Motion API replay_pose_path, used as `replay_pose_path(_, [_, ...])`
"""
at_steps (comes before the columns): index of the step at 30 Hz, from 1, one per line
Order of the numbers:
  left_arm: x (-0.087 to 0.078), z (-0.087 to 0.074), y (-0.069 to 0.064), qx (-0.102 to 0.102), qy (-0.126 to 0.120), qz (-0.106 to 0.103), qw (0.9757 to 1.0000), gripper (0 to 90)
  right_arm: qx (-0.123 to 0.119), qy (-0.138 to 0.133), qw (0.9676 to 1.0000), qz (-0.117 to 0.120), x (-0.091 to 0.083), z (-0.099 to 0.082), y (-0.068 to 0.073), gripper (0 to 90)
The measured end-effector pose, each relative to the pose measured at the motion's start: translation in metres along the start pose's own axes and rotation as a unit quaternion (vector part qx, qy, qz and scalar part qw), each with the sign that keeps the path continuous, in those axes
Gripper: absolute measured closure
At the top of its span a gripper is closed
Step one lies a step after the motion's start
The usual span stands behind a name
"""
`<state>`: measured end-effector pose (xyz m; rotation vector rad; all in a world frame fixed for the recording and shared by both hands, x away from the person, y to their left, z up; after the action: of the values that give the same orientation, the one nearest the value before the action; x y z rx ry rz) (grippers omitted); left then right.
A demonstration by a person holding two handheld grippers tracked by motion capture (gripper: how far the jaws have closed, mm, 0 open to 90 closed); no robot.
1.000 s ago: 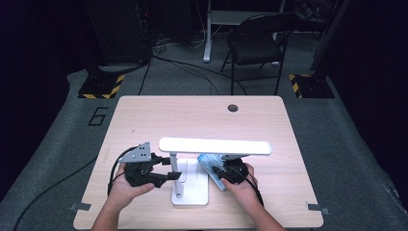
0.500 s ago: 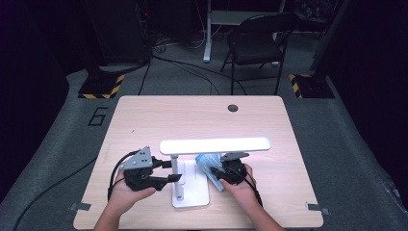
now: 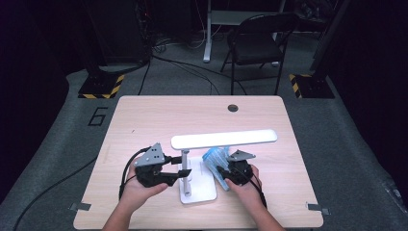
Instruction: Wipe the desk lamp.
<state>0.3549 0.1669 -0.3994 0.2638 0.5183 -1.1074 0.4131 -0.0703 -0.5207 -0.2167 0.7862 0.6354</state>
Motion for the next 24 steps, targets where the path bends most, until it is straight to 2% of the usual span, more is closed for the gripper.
replay_pose_path(7, [0.013, 0.007, 0.001, -0.006, -0.003, 0.015, 0.9999, 51.9, 0.020, 0.007, 0.9996, -0.019, -0.003, -0.002, -0.012, 59.5])
replay_pose_path(8, [0.015, 0.009, 0.001, -0.010, -0.007, 0.020, 0.9997, 51.9, 0.016, 0.011, 0.9996, -0.021, -0.002, -0.001, -0.015, 59.5])
replay_pose_path(12, [0.021, 0.012, 0.001, -0.017, -0.011, 0.024, 0.9995, 51.9, 0.035, 0.018, 0.9989, -0.027, 0.007, 0.004, -0.021, 59.6])
replay_pose_path(13, [0.021, 0.012, 0.000, -0.018, -0.011, 0.026, 0.9994, 51.9, 0.036, 0.021, 0.9987, -0.029, 0.010, 0.005, -0.023, 59.7])
replay_pose_path(14, [0.021, 0.012, 0.000, -0.017, -0.007, 0.028, 0.9994, 51.9, 0.026, 0.024, 0.9989, -0.031, 0.012, 0.006, -0.026, 59.8])
replay_pose_path(15, [0.021, 0.012, 0.000, -0.018, -0.011, 0.032, 0.9993, 51.9, 0.045, 0.019, 0.9983, -0.033, 0.016, 0.008, -0.028, 59.9])
replay_pose_path(20, [0.019, 0.010, -0.001, -0.022, -0.009, 0.012, 0.9996, 50.9, 0.055, 0.025, 0.9971, -0.048, 0.029, 0.020, -0.035, 60.0])
replay_pose_path(24, [0.016, 0.009, -0.003, -0.010, 0.000, -0.003, 0.9999, 50.6, 0.060, 0.039, 0.9956, -0.059, 0.039, 0.029, -0.034, 60.1])
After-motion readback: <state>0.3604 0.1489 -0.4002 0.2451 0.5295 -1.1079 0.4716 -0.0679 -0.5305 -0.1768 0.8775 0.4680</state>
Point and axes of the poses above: each handheld gripper's, and its own axes: x roughly forward along the jaws, z roughly out of its top, y roughly to its left, the point moved 4 cm from there along x, roughly forward along the jaws, and after that the axes turned 6 degrees about y, right-handed, at the moved point
